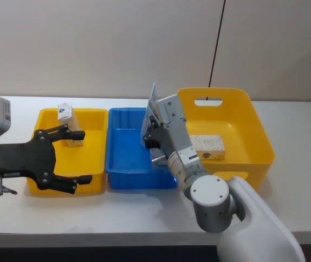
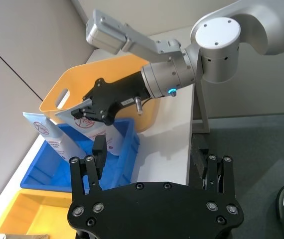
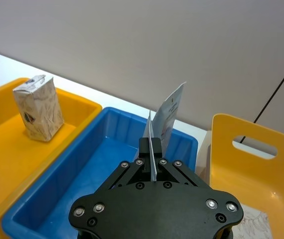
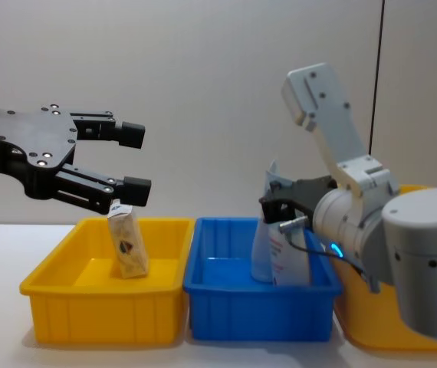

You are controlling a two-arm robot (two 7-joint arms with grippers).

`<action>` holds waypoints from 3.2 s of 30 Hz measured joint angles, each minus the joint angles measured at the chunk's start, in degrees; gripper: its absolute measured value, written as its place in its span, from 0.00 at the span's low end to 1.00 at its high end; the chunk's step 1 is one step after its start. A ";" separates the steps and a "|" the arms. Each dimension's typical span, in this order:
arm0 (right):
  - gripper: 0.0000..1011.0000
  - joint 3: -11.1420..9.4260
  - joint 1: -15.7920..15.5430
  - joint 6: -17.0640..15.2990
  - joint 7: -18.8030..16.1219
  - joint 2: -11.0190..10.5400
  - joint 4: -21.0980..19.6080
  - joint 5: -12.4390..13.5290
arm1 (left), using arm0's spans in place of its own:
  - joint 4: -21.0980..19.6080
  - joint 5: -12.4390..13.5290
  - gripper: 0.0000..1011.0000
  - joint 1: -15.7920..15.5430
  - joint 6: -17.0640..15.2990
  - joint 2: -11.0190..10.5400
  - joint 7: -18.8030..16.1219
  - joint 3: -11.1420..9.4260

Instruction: Bimanual collaborative sorting of washing and personal care products

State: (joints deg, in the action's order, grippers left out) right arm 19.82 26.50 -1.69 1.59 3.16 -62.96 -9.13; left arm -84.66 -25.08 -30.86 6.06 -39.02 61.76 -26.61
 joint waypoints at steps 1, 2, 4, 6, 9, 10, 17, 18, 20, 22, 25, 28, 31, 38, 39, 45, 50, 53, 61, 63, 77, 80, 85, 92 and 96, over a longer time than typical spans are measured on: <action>0.00 -0.06 -0.10 -0.07 -0.09 -0.04 -0.34 0.03 | 0.00 0.00 0.99 0.00 0.00 0.00 0.00 0.00; 0.00 -0.23 -0.33 -0.24 -0.37 -0.12 -1.24 0.16 | 0.00 0.00 0.99 0.00 0.00 0.00 0.00 0.00; 0.00 -0.42 -0.58 -0.43 -0.77 -0.23 -2.30 0.39 | 0.00 0.00 0.99 0.00 0.00 0.00 0.00 0.00; 0.00 -0.69 -0.95 -0.77 -1.34 -0.38 -3.90 0.75 | 0.00 0.00 0.99 0.00 0.00 0.00 0.00 0.00; 0.00 -1.11 -1.46 -1.21 -2.21 -0.63 -6.32 1.25 | 0.00 0.00 0.99 0.00 0.00 0.00 0.00 0.00; 0.00 -1.19 -1.53 -1.31 -2.40 -0.67 -6.75 1.38 | 0.00 0.00 0.99 0.00 0.00 0.00 0.00 0.00; 0.00 -2.34 -2.41 -2.09 -4.24 -1.31 -12.47 2.70 | 0.00 0.00 0.99 0.00 0.00 0.00 0.00 0.00; 0.00 -2.72 -2.55 -2.14 -4.67 -1.48 -13.66 2.99 | 0.00 0.00 0.99 0.00 0.00 0.00 0.00 0.00; 0.00 -3.05 -2.67 -2.18 -4.96 -1.61 -14.66 3.27 | 0.00 0.00 0.99 0.00 0.00 0.00 0.00 0.00; 0.00 -3.55 -2.79 -2.22 -5.38 -1.83 -15.93 3.68 | 0.00 0.00 0.99 0.00 0.00 0.00 0.00 0.00; 0.00 -4.27 -2.85 -2.23 -5.82 -2.08 -17.44 4.21 | 0.00 0.00 0.99 0.00 0.00 0.00 0.00 0.00; 0.00 -4.99 -2.83 -2.22 -6.04 -2.30 -18.44 4.64 | 0.00 0.00 0.99 0.00 0.00 0.00 0.00 0.00; 0.00 -5.48 -2.70 -2.13 -6.07 -2.44 -18.91 4.86 | 0.00 0.00 0.99 0.00 0.00 0.00 0.00 0.00; 0.00 -7.14 -1.36 -1.09 -5.46 -2.85 -18.26 4.82 | 0.00 0.00 0.99 0.00 0.00 0.00 0.00 0.00; 0.00 -7.27 -1.15 -0.92 -5.33 -2.89 -17.96 4.76 | 0.00 0.00 0.99 0.00 0.00 0.00 0.00 0.00; 0.00 -8.39 1.28 0.64 -3.98 -3.15 -13.85 3.69 | 0.00 0.00 0.99 0.00 0.00 0.00 0.00 0.00; 0.00 -9.16 4.01 2.44 -2.27 -3.13 -8.62 2.46 | 0.00 0.00 0.99 0.00 0.00 0.00 0.00 0.00; 0.00 -9.57 5.76 3.52 -1.21 -3.01 -5.23 1.70 | 0.00 0.00 0.99 0.00 0.00 0.00 0.00 0.00; 0.00 -10.50 9.97 6.03 1.74 -2.74 3.24 0.09 | 0.00 0.00 0.99 0.00 0.00 0.00 0.00 0.00; 0.00 -10.65 10.65 6.46 2.21 -2.74 4.72 -0.20 | 0.00 0.00 0.99 0.00 0.00 0.00 0.00 0.00; 0.37 -11.71 13.72 9.17 4.31 -2.77 11.75 -1.91 | 0.00 0.00 0.99 0.00 0.00 0.00 0.00 0.00; 0.46 -11.88 13.51 9.25 4.10 -2.77 11.43 -1.92 | 0.00 0.00 0.99 0.00 0.00 0.00 0.00 0.00; 0.63 -12.13 11.93 9.01 2.38 -2.91 8.53 -1.59 | 0.00 0.00 0.99 0.00 0.00 0.00 0.00 0.00; 0.85 -12.32 7.45 7.19 -1.55 -3.85 0.47 0.22 | 0.00 0.00 0.99 0.00 0.00 0.00 0.00 0.00; 0.94 -12.40 3.87 5.62 -4.20 -4.79 -5.66 1.63 | 0.00 0.00 0.99 0.00 0.00 0.00 0.00 0.00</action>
State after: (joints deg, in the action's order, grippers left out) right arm 7.43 30.37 3.93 -2.62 -1.62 -68.62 -7.50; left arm -84.66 -25.08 -30.86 6.06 -39.01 61.76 -26.61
